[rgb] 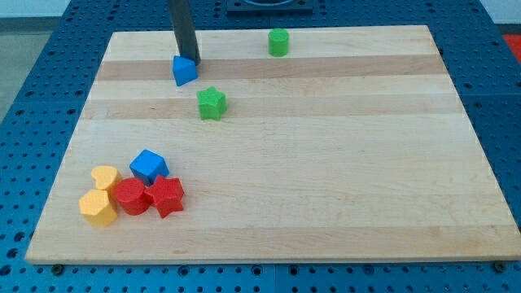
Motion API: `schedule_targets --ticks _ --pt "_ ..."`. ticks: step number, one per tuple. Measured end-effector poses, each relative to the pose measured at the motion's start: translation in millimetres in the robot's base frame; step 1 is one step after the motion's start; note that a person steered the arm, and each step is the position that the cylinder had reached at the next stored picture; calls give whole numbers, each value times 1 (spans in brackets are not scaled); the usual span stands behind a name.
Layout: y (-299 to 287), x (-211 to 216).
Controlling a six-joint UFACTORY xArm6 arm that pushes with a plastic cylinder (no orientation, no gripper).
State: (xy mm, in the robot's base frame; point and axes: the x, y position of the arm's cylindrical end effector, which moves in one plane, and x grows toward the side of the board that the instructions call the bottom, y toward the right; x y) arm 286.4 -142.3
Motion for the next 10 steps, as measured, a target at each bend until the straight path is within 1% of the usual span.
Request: schedule_targets --ticks 2,5,6,8,10 --pt "-26 29" --pt "-28 102" --pt "-36 111" --pt "-58 114" --pt "-61 146"
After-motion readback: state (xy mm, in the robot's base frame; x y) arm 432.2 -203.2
